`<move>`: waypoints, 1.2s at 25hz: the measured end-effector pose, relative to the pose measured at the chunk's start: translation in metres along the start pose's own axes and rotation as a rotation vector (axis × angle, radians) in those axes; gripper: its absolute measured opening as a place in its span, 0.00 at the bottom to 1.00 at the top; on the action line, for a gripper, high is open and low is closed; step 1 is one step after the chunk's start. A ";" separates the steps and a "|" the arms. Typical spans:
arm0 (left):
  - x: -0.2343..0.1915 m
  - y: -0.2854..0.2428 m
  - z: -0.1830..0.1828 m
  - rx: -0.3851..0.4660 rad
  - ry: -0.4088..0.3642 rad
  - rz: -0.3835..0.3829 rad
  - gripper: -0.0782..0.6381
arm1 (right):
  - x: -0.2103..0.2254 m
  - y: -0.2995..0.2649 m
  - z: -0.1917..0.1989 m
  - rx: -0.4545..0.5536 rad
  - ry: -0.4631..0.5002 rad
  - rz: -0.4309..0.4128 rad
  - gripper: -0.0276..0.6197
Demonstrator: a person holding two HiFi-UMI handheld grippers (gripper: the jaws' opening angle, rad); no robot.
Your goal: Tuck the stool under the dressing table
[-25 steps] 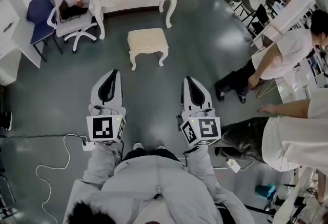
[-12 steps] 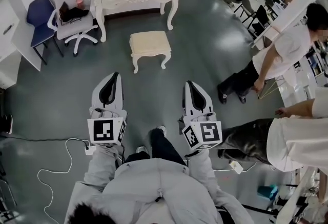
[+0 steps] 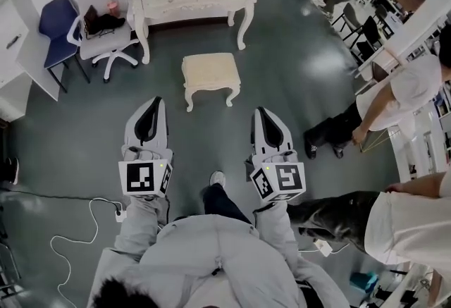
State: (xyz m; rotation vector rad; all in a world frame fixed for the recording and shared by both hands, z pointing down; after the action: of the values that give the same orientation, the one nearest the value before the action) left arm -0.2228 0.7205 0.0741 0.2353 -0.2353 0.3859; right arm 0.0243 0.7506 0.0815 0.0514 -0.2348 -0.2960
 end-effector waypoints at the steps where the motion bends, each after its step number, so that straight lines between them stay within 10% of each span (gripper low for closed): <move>1: -0.001 -0.013 0.000 0.003 0.000 -0.007 0.12 | 0.007 -0.011 -0.004 0.003 0.004 -0.006 0.05; 30: 0.020 -0.224 0.051 -0.073 -0.020 -0.075 0.12 | 0.164 -0.203 -0.002 -0.063 -0.028 -0.113 0.05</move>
State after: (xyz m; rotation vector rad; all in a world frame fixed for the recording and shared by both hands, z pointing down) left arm -0.1252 0.5116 0.0873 0.1755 -0.2589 0.3000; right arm 0.1196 0.5085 0.0990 -0.0016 -0.2503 -0.4168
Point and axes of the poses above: the fingertips, and each gripper's own axes: y backward along the fingers, x to its right, z out of its underside, the point moved 5 cm from there along y, backward along the fingers, and after that the axes turned 11 degrees about -y, right-handed, at the moved point
